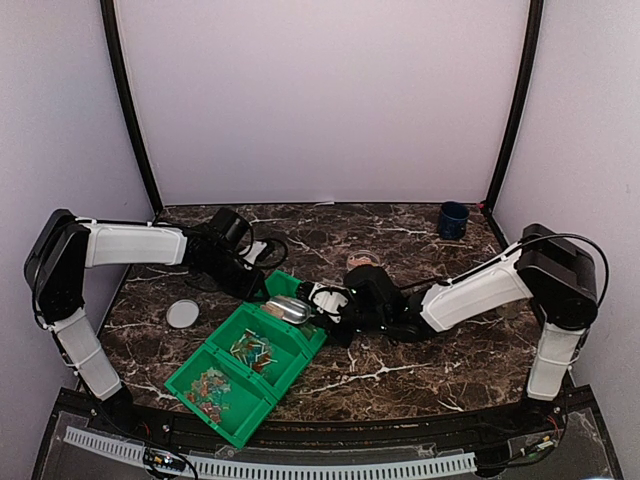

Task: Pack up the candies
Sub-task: Scoop the fake candies from the storage box, then place the fake candies in the packing bottle, then place the storage box at the center of the board.

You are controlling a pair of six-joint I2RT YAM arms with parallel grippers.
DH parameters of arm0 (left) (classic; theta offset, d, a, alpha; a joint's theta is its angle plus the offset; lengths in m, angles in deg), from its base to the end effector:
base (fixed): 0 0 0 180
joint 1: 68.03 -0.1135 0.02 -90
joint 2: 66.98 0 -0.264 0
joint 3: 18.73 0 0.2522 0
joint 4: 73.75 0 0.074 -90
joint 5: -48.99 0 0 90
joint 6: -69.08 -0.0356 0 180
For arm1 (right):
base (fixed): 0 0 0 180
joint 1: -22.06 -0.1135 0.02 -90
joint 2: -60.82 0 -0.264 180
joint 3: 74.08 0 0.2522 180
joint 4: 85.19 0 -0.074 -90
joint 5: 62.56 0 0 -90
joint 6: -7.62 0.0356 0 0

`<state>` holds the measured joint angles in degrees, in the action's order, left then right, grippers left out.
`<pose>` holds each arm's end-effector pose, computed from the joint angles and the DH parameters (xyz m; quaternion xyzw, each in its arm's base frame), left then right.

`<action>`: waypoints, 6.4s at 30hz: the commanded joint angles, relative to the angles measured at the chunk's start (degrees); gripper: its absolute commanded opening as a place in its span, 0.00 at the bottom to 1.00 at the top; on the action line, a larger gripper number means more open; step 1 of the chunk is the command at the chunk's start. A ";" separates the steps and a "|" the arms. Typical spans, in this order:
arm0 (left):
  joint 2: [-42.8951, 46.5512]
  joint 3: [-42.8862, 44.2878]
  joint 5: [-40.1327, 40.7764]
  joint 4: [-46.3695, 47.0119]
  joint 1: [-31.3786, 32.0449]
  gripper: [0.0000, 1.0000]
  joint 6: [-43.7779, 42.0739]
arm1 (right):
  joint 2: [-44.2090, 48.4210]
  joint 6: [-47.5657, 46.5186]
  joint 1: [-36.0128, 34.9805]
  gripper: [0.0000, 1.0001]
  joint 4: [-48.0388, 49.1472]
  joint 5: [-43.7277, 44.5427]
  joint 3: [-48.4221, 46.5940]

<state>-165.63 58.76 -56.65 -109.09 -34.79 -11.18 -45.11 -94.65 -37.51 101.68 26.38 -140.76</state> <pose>0.2914 -0.2024 0.1932 0.2316 0.9208 -0.2258 0.2179 0.1921 0.3283 0.1491 -0.5176 0.7070 0.2007 0.4382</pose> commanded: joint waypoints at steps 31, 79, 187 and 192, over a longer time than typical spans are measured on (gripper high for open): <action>3.55 1.75 -2.98 1.98 -0.01 0.00 2.12 | 22.20 2.19 4.21 0.00 5.58 16.21 11.75; 2.77 1.93 -3.21 1.98 -0.01 0.00 2.33 | 10.96 7.51 13.33 0.00 -62.54 26.81 -23.08; -38.78 65.13 8.96 -6.70 -14.82 0.59 -7.82 | 43.82 17.28 9.39 0.01 -12.10 34.69 23.03; -32.45 64.03 10.29 -8.34 -14.80 0.84 -5.09 | 42.14 17.92 9.37 0.03 -12.33 37.12 22.71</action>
<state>-207.29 121.86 -48.17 -117.22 -49.28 -18.68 -2.00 -78.33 -27.79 88.23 60.67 -116.24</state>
